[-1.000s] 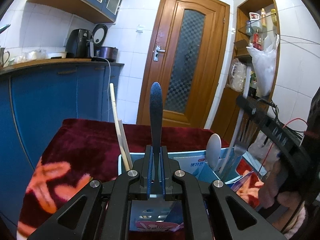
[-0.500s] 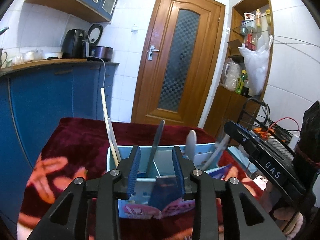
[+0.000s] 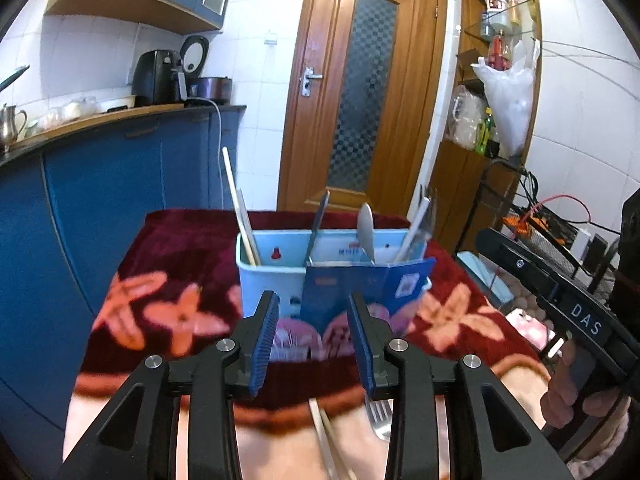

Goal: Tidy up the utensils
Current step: 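Move both open tools back down to the utensils on the blanket, then grasp the white plastic fork with the left tool while the right tool approaches the silver fork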

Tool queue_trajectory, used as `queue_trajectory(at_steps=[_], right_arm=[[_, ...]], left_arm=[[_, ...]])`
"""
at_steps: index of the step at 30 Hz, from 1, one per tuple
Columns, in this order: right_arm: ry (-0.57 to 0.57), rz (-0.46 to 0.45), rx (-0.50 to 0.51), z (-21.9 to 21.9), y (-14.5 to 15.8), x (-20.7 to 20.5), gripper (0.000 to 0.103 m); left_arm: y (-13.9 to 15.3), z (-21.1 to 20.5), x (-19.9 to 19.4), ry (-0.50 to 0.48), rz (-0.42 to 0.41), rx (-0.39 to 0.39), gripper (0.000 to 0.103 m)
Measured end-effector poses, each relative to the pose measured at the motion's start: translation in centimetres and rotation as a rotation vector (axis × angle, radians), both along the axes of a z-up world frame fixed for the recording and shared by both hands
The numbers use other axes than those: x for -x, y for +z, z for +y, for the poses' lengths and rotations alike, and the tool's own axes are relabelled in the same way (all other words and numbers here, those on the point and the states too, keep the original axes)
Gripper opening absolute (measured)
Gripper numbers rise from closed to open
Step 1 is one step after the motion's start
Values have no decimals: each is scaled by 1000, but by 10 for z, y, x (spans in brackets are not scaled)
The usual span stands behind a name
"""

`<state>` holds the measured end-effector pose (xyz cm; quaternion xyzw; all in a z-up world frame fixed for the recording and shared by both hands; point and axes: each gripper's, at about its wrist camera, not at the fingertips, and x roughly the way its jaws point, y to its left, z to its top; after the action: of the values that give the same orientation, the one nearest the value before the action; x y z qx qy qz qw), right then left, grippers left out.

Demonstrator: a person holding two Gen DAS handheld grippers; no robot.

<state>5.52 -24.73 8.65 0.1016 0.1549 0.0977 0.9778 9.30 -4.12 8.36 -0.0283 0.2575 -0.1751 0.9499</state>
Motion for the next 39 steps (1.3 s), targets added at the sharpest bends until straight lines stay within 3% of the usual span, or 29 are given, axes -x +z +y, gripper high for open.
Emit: queue_trajectory(at_steps=[9,18,31,39], right_arm=[[-8,72,-20,-5,-11,32,41],[-16,218,-37,-14,-38,46,41],[-22,308,-42,-26,-65,61,46],[-15,349,-72,-35,-83,62,47]], left_arm=[[-10,2,23,-6,88,-34,37],[-32,5,32,6,178,-80,39],[-68,-9,33,7,284,-169,39],[-82,-13,27,-18,354,-177,39]])
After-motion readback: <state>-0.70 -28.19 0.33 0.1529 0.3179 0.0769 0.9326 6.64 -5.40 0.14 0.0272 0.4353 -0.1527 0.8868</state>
